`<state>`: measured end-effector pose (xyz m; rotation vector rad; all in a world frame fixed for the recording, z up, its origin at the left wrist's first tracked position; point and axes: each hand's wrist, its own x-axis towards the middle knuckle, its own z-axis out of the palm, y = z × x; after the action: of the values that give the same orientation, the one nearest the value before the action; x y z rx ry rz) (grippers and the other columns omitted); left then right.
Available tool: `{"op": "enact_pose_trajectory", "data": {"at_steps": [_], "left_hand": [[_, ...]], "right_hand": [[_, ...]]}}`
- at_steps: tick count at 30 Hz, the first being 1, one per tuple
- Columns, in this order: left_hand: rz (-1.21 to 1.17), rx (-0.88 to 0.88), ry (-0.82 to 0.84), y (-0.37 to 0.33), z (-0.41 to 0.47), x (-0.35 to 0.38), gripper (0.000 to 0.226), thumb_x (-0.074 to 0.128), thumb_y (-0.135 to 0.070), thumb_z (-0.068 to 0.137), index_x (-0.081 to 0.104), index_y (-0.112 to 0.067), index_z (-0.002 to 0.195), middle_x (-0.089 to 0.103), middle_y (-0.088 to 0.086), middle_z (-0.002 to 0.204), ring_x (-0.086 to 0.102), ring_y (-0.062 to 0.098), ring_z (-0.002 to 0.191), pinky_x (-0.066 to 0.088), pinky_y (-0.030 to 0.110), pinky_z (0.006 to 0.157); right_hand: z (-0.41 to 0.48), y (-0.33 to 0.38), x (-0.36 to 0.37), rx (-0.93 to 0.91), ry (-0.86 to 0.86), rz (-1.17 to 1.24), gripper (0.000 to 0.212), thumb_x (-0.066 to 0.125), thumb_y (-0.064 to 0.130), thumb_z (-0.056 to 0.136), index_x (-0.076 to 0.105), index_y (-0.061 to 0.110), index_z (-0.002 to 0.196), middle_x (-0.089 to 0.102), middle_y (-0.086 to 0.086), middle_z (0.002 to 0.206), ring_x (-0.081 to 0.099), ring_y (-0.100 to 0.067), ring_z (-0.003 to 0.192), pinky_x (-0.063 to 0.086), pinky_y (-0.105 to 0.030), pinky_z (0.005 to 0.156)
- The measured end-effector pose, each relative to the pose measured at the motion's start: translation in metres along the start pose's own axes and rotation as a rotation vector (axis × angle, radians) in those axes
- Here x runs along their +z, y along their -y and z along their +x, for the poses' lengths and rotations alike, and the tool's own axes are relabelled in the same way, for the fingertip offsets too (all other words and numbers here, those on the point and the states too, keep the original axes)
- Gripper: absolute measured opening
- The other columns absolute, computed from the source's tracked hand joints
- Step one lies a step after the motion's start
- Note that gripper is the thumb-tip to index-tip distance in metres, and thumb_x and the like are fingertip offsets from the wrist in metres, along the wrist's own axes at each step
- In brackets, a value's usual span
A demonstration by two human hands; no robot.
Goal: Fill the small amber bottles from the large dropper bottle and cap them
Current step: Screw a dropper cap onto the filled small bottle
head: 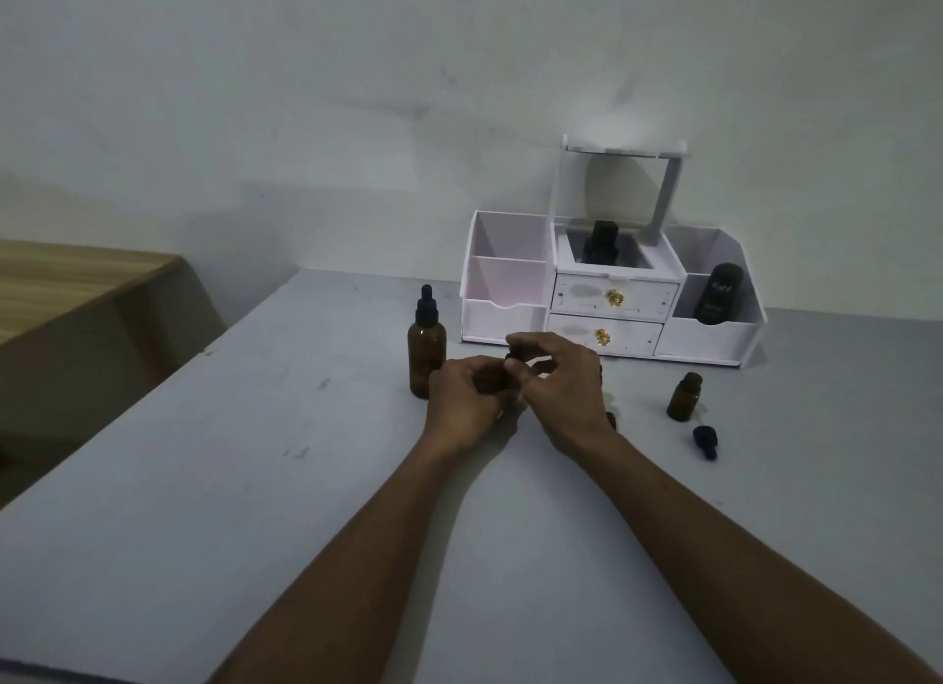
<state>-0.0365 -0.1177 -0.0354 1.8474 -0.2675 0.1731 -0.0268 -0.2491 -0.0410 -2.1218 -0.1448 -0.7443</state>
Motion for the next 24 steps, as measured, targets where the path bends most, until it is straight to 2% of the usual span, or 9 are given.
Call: {"op": "enact_pose_trajectory", "data": {"at_steps": [5, 8, 10, 12, 15, 19, 22, 24], "left_hand": [[0.004, -0.003, 0.011, -0.003, -0.004, 0.000, 0.029, 0.076, -0.007, 0.080, 0.074, -0.018, 0.108, 0.071, -0.015, 0.087, 0.070, 0.004, 0.081, 0.053, 0.011, 0.065], [-0.002, -0.035, 0.044, 0.000, -0.006, -0.004, 0.042, 0.080, -0.013, 0.078, 0.069, -0.018, 0.118, 0.072, -0.008, 0.108, 0.067, 0.007, 0.095, 0.054, 0.022, 0.085], [-0.009, -0.091, 0.069, 0.002, -0.012, -0.011, 0.050, 0.079, -0.019, 0.079, 0.063, -0.018, 0.126, 0.067, -0.005, 0.119, 0.063, 0.009, 0.102, 0.049, 0.022, 0.088], [0.024, -0.106, 0.096, 0.003, -0.020, -0.023, 0.049, 0.078, -0.025, 0.080, 0.063, -0.020, 0.126, 0.065, -0.006, 0.122, 0.063, 0.007, 0.102, 0.049, 0.019, 0.086], [0.146, -0.089, 0.044, 0.003, -0.027, -0.052, 0.041, 0.077, -0.033, 0.079, 0.068, -0.023, 0.118, 0.065, -0.011, 0.110, 0.062, 0.000, 0.087, 0.047, 0.009, 0.074], [0.195, -0.089, -0.126, 0.010, -0.019, -0.093, 0.037, 0.081, -0.032, 0.076, 0.070, -0.023, 0.111, 0.069, -0.008, 0.101, 0.063, 0.001, 0.086, 0.049, 0.013, 0.076], [0.169, -0.118, -0.224, 0.017, -0.006, -0.105, 0.047, 0.084, -0.032, 0.072, 0.065, -0.025, 0.114, 0.070, -0.004, 0.106, 0.065, 0.006, 0.086, 0.050, 0.012, 0.068], [0.157, -0.142, -0.223, 0.018, 0.003, -0.102, 0.060, 0.086, -0.036, 0.068, 0.060, -0.027, 0.122, 0.067, -0.004, 0.115, 0.064, 0.009, 0.091, 0.050, 0.015, 0.072]], "right_hand": [[-0.001, 0.002, -0.002, -0.011, -0.001, 0.018, 0.030, 0.076, 0.014, 0.085, 0.073, 0.017, 0.115, 0.075, 0.003, 0.105, 0.066, -0.003, 0.090, 0.047, -0.002, 0.075], [-0.002, 0.003, -0.002, -0.020, -0.002, 0.032, 0.032, 0.076, 0.013, 0.085, 0.072, 0.017, 0.117, 0.075, 0.002, 0.105, 0.067, -0.005, 0.090, 0.055, -0.012, 0.079], [-0.004, 0.003, -0.004, -0.025, 0.006, 0.044, 0.036, 0.076, 0.014, 0.085, 0.070, 0.018, 0.120, 0.073, 0.004, 0.108, 0.067, -0.005, 0.093, 0.056, -0.014, 0.080], [-0.002, 0.005, -0.005, -0.047, -0.004, 0.061, 0.041, 0.077, 0.020, 0.085, 0.067, 0.022, 0.124, 0.068, 0.011, 0.113, 0.064, -0.003, 0.098, 0.055, -0.014, 0.079], [0.007, 0.016, -0.010, -0.104, -0.049, 0.048, 0.040, 0.078, 0.025, 0.084, 0.067, 0.022, 0.122, 0.063, 0.015, 0.112, 0.061, 0.000, 0.096, 0.049, -0.004, 0.074], [0.023, 0.042, -0.011, -0.178, -0.075, 0.075, 0.031, 0.077, 0.021, 0.084, 0.070, 0.019, 0.114, 0.064, 0.016, 0.105, 0.059, 0.009, 0.089, 0.046, 0.001, 0.071], [0.037, 0.065, 0.000, -0.196, 0.009, 0.086, 0.030, 0.077, 0.022, 0.085, 0.070, 0.021, 0.114, 0.067, 0.014, 0.104, 0.061, 0.007, 0.089, 0.049, -0.004, 0.069], [0.048, 0.078, 0.009, -0.168, 0.103, 0.059, 0.033, 0.076, 0.026, 0.085, 0.069, 0.022, 0.117, 0.067, 0.013, 0.103, 0.063, 0.004, 0.088, 0.047, -0.005, 0.068]]}}
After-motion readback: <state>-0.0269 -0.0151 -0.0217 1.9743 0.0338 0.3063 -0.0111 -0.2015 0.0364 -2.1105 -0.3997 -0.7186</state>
